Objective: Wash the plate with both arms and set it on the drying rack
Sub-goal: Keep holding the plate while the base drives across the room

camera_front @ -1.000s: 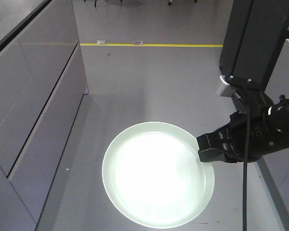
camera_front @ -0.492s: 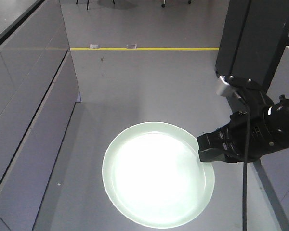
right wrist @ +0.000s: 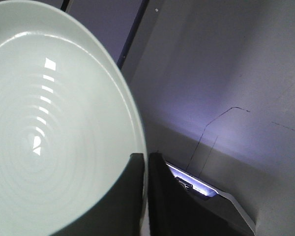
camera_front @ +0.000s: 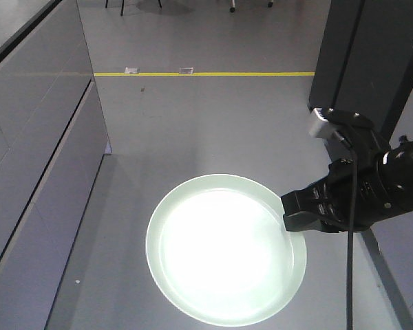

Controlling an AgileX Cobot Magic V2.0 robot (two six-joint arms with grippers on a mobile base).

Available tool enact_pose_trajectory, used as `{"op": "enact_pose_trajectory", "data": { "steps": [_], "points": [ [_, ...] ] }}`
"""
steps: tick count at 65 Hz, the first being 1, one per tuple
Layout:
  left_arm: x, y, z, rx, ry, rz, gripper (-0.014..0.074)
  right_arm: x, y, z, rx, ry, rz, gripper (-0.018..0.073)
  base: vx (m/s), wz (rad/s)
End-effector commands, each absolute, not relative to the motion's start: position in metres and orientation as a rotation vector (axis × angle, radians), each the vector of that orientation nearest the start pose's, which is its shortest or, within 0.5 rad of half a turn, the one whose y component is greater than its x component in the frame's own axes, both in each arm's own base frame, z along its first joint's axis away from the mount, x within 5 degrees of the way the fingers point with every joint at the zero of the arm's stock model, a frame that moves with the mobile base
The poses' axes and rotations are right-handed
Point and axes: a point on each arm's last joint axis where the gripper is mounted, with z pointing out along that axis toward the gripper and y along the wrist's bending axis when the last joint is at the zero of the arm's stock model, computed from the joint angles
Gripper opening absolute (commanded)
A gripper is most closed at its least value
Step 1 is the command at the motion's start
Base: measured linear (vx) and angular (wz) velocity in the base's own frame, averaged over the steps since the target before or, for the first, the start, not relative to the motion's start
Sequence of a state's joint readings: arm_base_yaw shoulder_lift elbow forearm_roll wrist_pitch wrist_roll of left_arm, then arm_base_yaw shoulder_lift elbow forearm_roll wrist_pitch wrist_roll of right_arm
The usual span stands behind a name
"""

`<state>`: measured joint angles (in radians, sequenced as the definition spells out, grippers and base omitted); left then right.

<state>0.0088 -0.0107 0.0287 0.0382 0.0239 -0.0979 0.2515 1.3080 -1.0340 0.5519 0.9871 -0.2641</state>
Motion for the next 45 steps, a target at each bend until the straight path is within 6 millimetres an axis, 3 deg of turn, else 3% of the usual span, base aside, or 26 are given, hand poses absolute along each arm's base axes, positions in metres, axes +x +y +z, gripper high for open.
{"op": "enact_pose_trajectory", "data": {
  "steps": [1, 45],
  "points": [
    [0.0533, 0.0001, 0.2185, -0.050, 1.411, -0.055, -0.0006, 0.2322, 0.1026, 0.3253, -0.388, 2.546, 0.737, -0.0001, 0.15, -0.04],
    [0.0533, 0.0001, 0.2185, -0.050, 1.411, -0.055, -0.0006, 0.2322, 0.1026, 0.3253, -0.388, 2.546, 0.737, -0.0001, 0.12, -0.11]
  ]
}}
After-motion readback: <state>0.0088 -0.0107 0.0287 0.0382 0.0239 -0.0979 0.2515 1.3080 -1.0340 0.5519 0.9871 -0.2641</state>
